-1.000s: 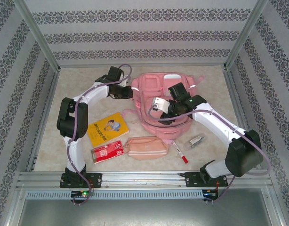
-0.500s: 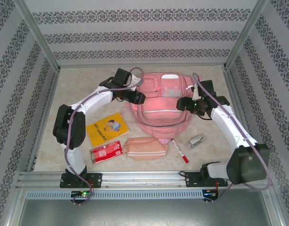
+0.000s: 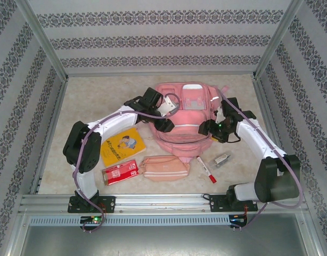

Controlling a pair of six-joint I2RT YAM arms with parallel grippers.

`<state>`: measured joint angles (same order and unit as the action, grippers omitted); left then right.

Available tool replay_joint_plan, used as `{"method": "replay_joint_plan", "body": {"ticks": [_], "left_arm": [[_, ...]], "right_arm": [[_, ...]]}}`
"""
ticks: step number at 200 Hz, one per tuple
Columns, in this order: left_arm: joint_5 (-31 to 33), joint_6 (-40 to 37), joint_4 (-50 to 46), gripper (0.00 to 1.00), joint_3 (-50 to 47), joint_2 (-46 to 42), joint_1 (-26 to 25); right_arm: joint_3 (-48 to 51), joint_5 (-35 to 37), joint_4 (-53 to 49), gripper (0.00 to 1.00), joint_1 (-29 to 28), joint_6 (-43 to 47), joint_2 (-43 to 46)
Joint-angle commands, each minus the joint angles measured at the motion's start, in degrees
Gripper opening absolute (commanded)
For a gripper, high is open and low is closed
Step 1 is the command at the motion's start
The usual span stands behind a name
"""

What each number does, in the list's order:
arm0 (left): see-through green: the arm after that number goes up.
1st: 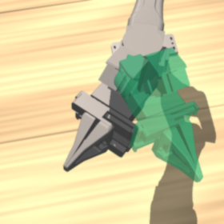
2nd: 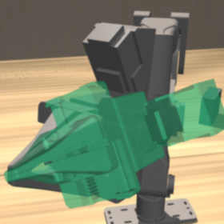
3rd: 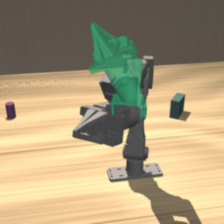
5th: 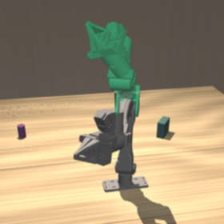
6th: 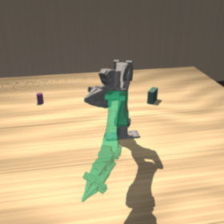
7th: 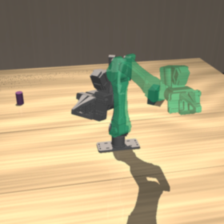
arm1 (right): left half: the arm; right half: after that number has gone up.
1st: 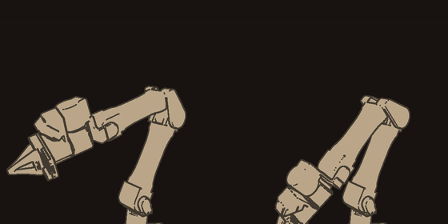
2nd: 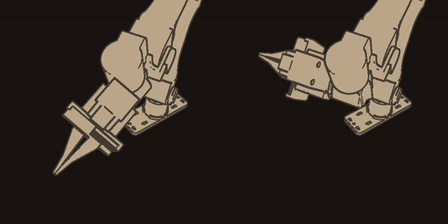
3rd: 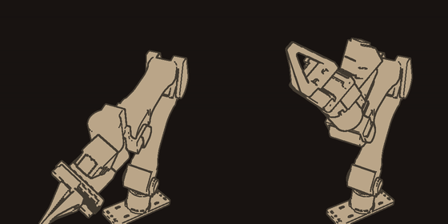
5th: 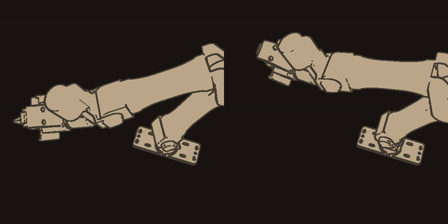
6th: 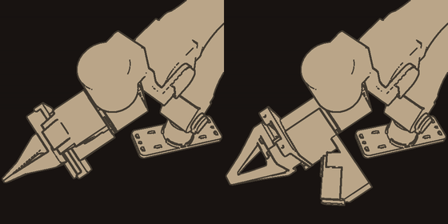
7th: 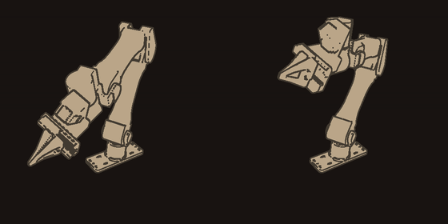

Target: Pack the student bag

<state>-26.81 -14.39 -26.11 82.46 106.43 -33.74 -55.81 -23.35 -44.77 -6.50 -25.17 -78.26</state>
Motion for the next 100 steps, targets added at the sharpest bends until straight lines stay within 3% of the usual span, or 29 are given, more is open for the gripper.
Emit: {"method": "replay_joint_plan", "body": {"ticks": [1, 50, 100], "left_arm": [[0.2, -8.3, -2.3, 0.58, 2.5, 0.4, -2.1], [-0.3, -21.6, -3.0, 0.58, 5.3, 4.4, -3.8], [2.6, -26.7, -9.9, 0.60, 14.6, 13.4, -5.4]], "right_arm": [[2.9, 1.7, -3.7, 0.67, 0.1, -0.3, 4.0], [10.9, 4.4, -5.0, 0.67, -1.3, -3.4, 14.8], [11.3, 4.5, -4.3, 0.68, -1.0, -4.0, 15.8]]}}
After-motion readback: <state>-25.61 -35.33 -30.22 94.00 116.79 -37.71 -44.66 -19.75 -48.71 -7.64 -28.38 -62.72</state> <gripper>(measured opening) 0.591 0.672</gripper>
